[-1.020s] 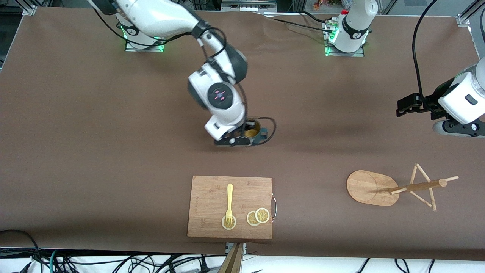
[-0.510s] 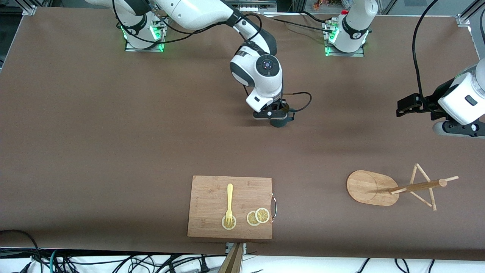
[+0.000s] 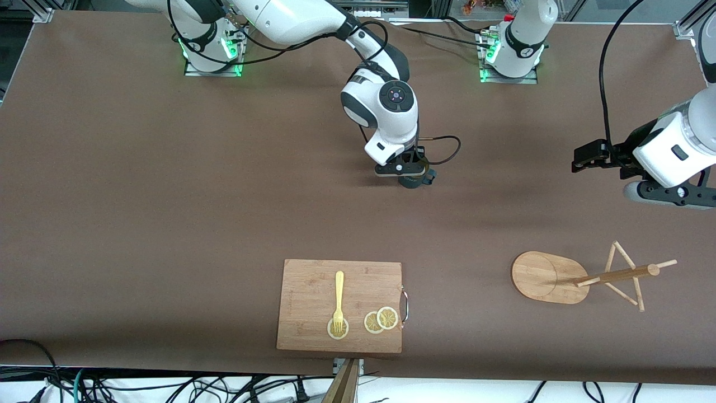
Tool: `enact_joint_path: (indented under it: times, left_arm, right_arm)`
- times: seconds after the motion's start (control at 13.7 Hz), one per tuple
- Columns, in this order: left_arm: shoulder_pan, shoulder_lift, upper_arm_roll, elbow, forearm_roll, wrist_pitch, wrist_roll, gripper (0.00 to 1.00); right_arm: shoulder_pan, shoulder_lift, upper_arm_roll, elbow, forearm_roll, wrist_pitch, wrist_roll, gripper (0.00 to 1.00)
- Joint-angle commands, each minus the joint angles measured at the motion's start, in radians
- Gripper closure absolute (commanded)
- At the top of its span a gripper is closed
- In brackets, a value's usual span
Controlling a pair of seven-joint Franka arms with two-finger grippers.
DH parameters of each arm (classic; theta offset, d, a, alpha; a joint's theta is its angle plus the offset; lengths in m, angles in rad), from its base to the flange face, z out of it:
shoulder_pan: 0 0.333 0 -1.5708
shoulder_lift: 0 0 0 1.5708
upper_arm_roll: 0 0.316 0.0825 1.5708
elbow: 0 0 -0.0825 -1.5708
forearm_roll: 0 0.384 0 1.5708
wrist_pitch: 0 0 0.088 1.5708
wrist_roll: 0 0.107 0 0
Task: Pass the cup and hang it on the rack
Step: 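Carry the mug with the right gripper toward the table middle, then set the mug down and open the right gripper while the left gripper approaches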
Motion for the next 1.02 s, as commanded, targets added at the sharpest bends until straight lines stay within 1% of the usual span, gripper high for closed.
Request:
enact_joint_path:
  times: [0.0, 0.07, 0.15, 0.22, 0.29, 0.44, 0.51, 0.66, 0.8, 0.87, 0.95]
  left_arm:
    - [-0.037, -0.031, 0.004, -0.04, -0.018, -0.008, 0.068, 0.0]
    - [-0.04, -0.037, 0.004, -0.057, -0.019, -0.008, 0.107, 0.0]
    - [-0.041, -0.04, 0.003, -0.072, -0.019, -0.008, 0.168, 0.0]
    - [-0.044, -0.042, 0.004, -0.083, -0.019, -0.008, 0.255, 0.0]
    - [-0.044, -0.045, 0.004, -0.106, -0.019, -0.008, 0.339, 0.0]
    - [-0.046, -0.046, 0.004, -0.155, -0.019, -0.007, 0.546, 0.0]
    - [-0.046, -0.046, 0.004, -0.183, -0.018, -0.008, 0.644, 0.0]
    - [-0.046, -0.072, 0.003, -0.243, -0.019, -0.008, 0.763, 0.0]
    - [-0.052, -0.083, -0.013, -0.289, -0.019, -0.007, 0.899, 0.0]
    - [-0.052, -0.083, -0.02, -0.312, -0.018, 0.005, 0.994, 0.0]
    - [-0.052, -0.086, -0.02, -0.357, -0.019, 0.037, 1.085, 0.0]
  right_arm:
    - [-0.006, -0.031, -0.005, 0.045, -0.003, -0.082, 0.005, 0.53]
    - [-0.023, -0.052, -0.005, 0.048, -0.001, -0.129, 0.0, 0.49]
    - [-0.055, -0.096, -0.001, 0.047, 0.0, -0.166, -0.006, 0.46]
    - [-0.097, -0.133, 0.004, 0.047, 0.002, -0.198, -0.024, 0.38]
    - [-0.138, -0.17, 0.005, 0.047, 0.002, -0.227, -0.067, 0.36]
    - [-0.204, -0.23, -0.001, 0.041, 0.002, -0.295, -0.171, 0.0]
    - [-0.239, -0.259, -0.008, 0.041, 0.0, -0.333, -0.169, 0.0]
    - [-0.322, -0.304, -0.028, 0.039, 0.003, -0.385, -0.193, 0.0]
    - [-0.388, -0.359, -0.03, 0.024, 0.006, -0.47, -0.309, 0.0]
    - [-0.426, -0.406, -0.031, -0.013, 0.011, -0.505, -0.368, 0.0]
    - [-0.475, -0.471, -0.031, -0.074, 0.019, -0.519, -0.437, 0.0]
